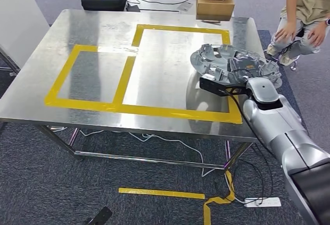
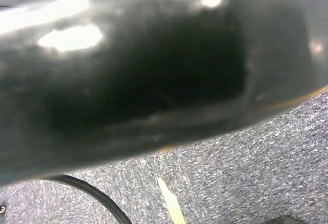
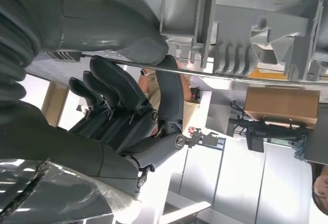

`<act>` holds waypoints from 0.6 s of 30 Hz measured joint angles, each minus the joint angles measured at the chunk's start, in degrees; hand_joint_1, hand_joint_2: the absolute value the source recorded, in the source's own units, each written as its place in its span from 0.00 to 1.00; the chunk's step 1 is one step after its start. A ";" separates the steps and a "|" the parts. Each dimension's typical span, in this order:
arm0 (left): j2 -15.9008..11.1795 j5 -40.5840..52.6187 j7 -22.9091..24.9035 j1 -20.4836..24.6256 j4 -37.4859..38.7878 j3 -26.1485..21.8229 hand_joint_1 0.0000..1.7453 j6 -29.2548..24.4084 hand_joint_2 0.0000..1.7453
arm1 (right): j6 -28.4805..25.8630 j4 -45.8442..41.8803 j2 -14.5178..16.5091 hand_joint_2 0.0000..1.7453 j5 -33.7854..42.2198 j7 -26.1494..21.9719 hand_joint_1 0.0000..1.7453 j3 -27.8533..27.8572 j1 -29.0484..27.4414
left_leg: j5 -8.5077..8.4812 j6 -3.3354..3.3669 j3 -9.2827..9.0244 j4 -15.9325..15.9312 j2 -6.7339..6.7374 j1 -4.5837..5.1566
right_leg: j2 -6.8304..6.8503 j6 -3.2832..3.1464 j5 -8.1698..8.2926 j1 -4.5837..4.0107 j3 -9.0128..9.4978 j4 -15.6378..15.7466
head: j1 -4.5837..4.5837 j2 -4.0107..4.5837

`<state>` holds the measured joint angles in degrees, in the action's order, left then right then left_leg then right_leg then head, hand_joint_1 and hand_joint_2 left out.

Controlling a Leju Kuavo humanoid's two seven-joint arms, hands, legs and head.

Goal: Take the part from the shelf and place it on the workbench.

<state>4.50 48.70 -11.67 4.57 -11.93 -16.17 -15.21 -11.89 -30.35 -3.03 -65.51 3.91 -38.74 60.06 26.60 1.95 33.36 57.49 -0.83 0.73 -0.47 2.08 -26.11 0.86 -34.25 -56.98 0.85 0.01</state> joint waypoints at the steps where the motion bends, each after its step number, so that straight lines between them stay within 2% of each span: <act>1: 0.00 0.00 0.00 0.00 0.00 0.00 0.00 0.01 0.00 | 0.00 0.09 0.08 1.00 -0.01 -0.09 1.00 0.00 0.02 | 0.00 0.00 0.00 0.00 0.00 0.00 | 0.00 0.00 0.00 0.00 0.00 0.00 | 0.00 0.00; 18: 0.10 0.02 0.09 -0.49 0.00 0.00 0.00 -0.05 0.00 | 1.03 0.08 0.65 1.00 -1.20 0.40 1.00 0.88 -0.39 | 0.00 0.00 -0.01 0.00 0.00 0.01 | -0.01 0.00 0.00 0.01 0.00 0.00 | 0.00 0.01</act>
<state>4.60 48.72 -11.58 4.08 -11.93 -16.17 -15.26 -10.86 -30.27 -2.38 -66.71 4.31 -37.86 59.67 26.60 1.96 33.35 57.49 -0.83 0.74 -0.48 2.08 -26.11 0.86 -34.25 -56.97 0.85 0.02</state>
